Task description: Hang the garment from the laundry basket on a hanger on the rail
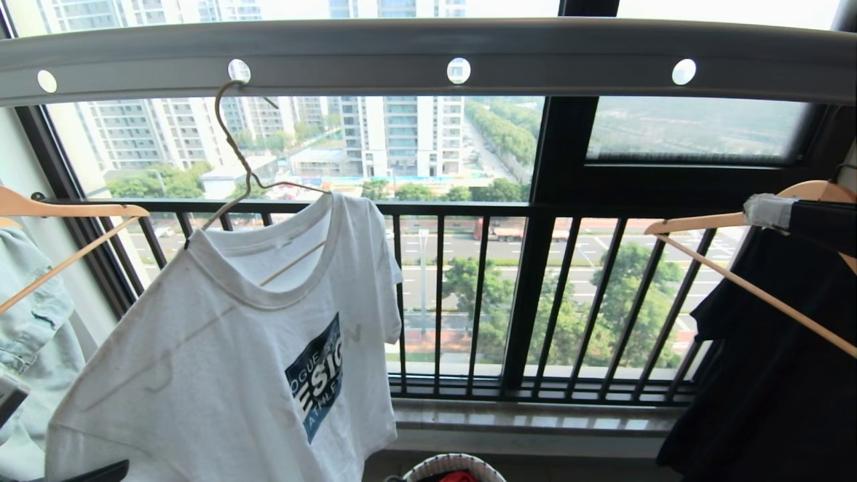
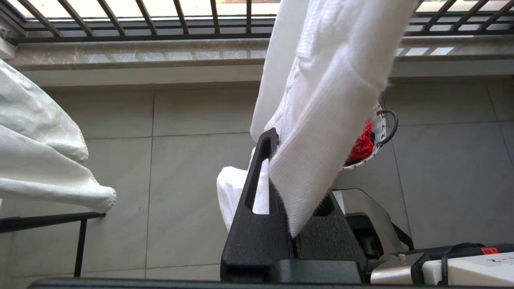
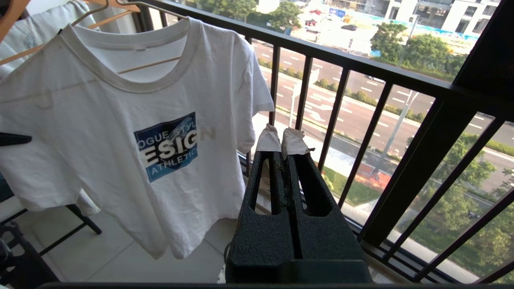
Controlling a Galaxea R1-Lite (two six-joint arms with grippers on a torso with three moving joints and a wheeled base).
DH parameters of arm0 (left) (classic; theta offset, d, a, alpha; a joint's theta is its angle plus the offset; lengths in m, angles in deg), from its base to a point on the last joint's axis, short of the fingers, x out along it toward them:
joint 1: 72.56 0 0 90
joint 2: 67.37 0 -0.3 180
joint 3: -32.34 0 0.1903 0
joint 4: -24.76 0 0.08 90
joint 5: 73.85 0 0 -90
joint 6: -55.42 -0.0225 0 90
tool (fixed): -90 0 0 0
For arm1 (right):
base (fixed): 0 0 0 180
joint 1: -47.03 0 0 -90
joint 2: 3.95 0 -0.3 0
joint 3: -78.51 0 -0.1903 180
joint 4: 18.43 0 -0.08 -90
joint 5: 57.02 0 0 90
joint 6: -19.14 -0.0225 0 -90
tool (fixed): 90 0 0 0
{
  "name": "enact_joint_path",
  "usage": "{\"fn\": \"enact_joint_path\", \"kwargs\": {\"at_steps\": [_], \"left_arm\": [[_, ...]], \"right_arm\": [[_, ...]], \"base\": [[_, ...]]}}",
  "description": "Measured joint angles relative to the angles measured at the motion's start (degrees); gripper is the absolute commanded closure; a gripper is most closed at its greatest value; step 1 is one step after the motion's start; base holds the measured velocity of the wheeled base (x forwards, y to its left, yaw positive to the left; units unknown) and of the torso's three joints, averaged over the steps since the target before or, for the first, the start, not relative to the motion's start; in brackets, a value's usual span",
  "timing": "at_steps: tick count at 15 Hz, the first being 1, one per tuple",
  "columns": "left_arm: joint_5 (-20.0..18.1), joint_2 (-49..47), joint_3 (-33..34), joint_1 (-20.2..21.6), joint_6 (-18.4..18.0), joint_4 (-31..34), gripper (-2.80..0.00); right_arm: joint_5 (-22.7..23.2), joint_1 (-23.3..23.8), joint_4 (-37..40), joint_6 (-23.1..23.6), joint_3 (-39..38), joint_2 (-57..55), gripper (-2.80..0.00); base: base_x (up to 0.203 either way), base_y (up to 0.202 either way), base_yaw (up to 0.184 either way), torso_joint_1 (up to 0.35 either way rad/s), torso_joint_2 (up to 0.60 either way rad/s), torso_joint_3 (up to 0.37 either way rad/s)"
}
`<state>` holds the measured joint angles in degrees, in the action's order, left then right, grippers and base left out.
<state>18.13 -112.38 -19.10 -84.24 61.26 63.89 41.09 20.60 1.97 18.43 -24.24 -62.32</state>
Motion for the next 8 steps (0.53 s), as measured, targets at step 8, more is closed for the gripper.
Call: {"fn": "enact_joint_path", "kwargs": {"at_steps": [8], "left_arm": [[0.79, 4.2, 2.55, 0.09, 2.05, 5.15, 0.0]], "right_arm": [[0.0, 0.0, 0.02, 0.02, 0.0, 0.1, 0.0]], "base": [[0.0, 0.0, 0.0, 0.0, 0.0, 0.0]]}}
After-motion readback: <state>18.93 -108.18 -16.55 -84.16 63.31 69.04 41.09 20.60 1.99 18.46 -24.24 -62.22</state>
